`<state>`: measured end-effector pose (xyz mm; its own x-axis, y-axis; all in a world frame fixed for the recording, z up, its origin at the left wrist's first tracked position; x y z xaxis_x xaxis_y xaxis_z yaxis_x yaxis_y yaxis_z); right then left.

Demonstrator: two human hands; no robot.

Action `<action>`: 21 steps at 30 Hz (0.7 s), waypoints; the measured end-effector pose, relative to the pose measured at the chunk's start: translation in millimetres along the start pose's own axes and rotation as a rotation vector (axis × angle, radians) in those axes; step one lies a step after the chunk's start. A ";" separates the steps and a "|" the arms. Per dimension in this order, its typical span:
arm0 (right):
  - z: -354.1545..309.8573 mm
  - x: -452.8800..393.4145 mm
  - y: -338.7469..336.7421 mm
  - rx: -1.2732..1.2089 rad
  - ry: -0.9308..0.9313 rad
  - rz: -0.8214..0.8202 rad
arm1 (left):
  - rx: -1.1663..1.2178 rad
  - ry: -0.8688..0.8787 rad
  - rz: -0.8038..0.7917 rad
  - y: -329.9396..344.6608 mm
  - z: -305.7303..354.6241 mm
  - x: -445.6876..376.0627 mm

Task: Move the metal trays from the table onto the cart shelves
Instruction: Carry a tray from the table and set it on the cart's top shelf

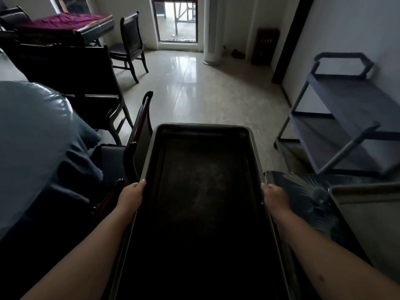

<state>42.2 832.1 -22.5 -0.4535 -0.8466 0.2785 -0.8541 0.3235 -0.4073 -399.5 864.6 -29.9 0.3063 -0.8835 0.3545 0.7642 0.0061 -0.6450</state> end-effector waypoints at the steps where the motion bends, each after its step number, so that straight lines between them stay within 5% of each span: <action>1: -7.5 -18.7 4.2 0.000 0.003 -0.009 | 0.009 0.001 -0.013 4.2 11.6 -18.3; 21: -133.8 -372.9 56.1 -0.030 0.185 0.192 | -0.129 0.193 -0.211 99.6 306.0 -414.4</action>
<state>129.3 1222.5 -32.8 -0.6448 -0.6775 0.3538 -0.7535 0.4856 -0.4432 -276.7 1374.7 -33.8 0.0252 -0.9317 0.3624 0.7174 -0.2356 -0.6556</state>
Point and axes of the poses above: each hand's wrist, its own x-axis away from the middle knuckle, its own y-axis out of the palm, z = x × y, the point moved 4 cm from there along -x, towards the middle knuckle, and after that the axes turned 13 degrees about -x, right-handed, at the moved point
